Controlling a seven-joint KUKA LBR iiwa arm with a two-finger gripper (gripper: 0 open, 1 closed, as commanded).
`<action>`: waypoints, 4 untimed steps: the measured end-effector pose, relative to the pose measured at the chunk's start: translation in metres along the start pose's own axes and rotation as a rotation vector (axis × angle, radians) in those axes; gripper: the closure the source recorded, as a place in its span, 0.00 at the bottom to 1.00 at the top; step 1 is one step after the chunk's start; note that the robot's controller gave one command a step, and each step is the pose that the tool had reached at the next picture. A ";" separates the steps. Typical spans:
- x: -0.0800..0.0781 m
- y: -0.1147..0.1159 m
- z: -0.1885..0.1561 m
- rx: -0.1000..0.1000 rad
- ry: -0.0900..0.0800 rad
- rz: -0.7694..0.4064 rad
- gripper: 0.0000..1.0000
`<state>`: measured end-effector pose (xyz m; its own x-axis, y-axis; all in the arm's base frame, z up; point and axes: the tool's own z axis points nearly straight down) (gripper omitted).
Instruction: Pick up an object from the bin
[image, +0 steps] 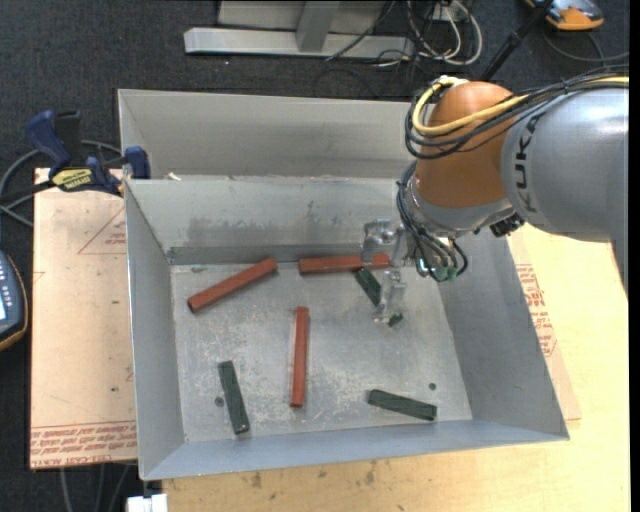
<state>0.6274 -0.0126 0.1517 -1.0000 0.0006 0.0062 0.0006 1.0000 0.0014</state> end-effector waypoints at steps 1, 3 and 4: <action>-0.030 0.024 -0.002 -0.001 -0.012 0.012 0.00; -0.019 0.035 0.042 -0.003 -0.011 0.252 0.00; -0.014 0.084 0.078 -0.003 -0.010 0.314 0.00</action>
Offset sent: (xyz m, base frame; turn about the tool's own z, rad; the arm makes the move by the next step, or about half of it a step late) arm 0.0279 0.0214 0.0016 0.0162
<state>0.6412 0.0713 0.0734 -0.9510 0.3092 -0.0033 0.3092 0.9510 0.0039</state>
